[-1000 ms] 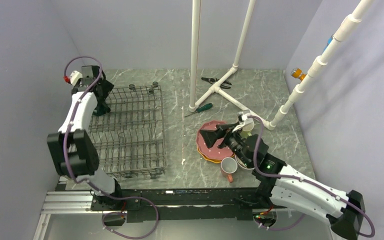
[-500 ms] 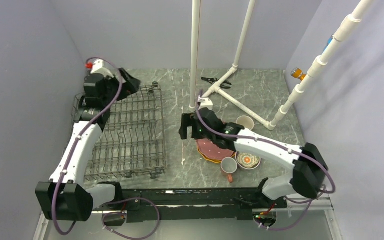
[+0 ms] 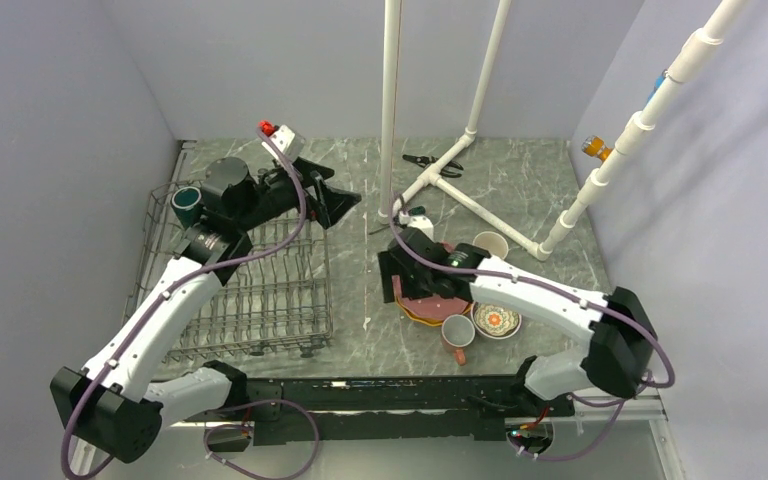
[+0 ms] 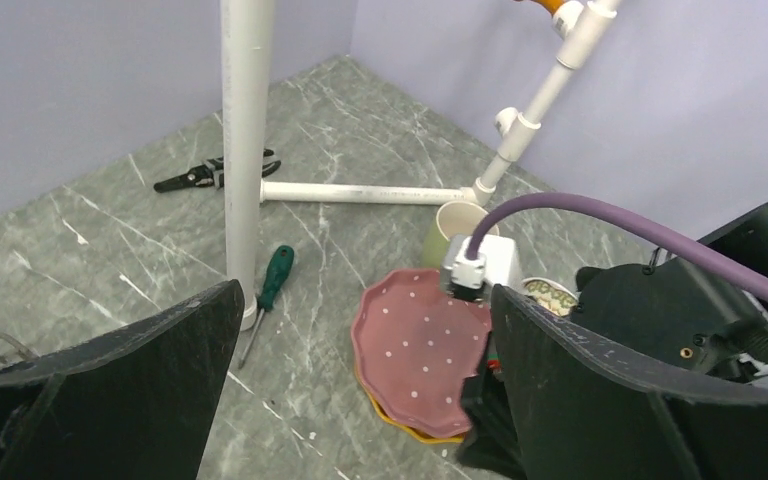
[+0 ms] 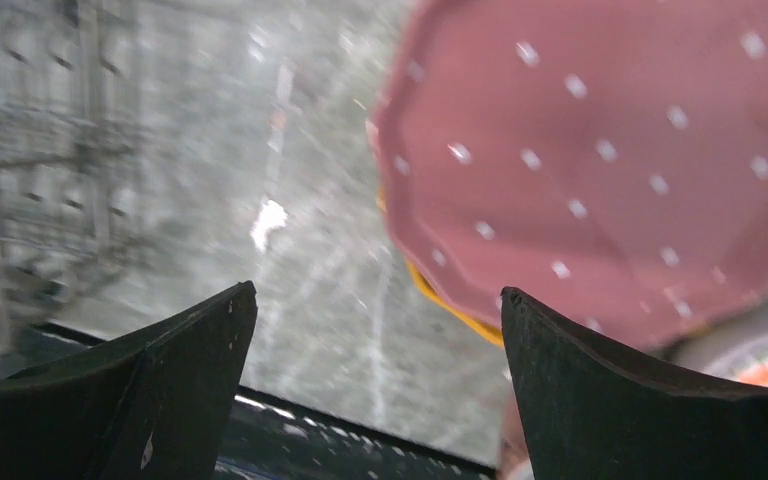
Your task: Load the mixed dishes into the dish rack
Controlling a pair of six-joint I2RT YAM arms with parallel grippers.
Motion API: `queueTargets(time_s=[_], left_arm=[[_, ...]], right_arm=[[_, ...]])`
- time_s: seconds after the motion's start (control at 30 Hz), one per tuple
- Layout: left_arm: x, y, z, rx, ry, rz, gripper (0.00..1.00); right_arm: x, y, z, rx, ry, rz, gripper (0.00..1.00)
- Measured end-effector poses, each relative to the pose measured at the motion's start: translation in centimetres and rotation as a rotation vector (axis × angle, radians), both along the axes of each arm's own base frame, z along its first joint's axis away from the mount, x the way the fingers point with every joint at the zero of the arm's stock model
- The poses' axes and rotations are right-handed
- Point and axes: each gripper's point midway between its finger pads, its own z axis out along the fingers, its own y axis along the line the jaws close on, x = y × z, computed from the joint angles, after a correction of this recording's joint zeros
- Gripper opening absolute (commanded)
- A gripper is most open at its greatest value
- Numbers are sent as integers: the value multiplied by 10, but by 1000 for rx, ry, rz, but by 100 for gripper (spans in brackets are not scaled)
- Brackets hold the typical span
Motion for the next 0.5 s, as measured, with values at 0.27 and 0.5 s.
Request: queueTargets(time_s=[0.27,0.5], left_arm=[[7,3,-5,49,-20,43,99],[28,7,-31,96,71,115,99]], right_arm=[[-47,-78,4,-134,31,-96,85],[-61,-94,13,-95,25,-107,71]])
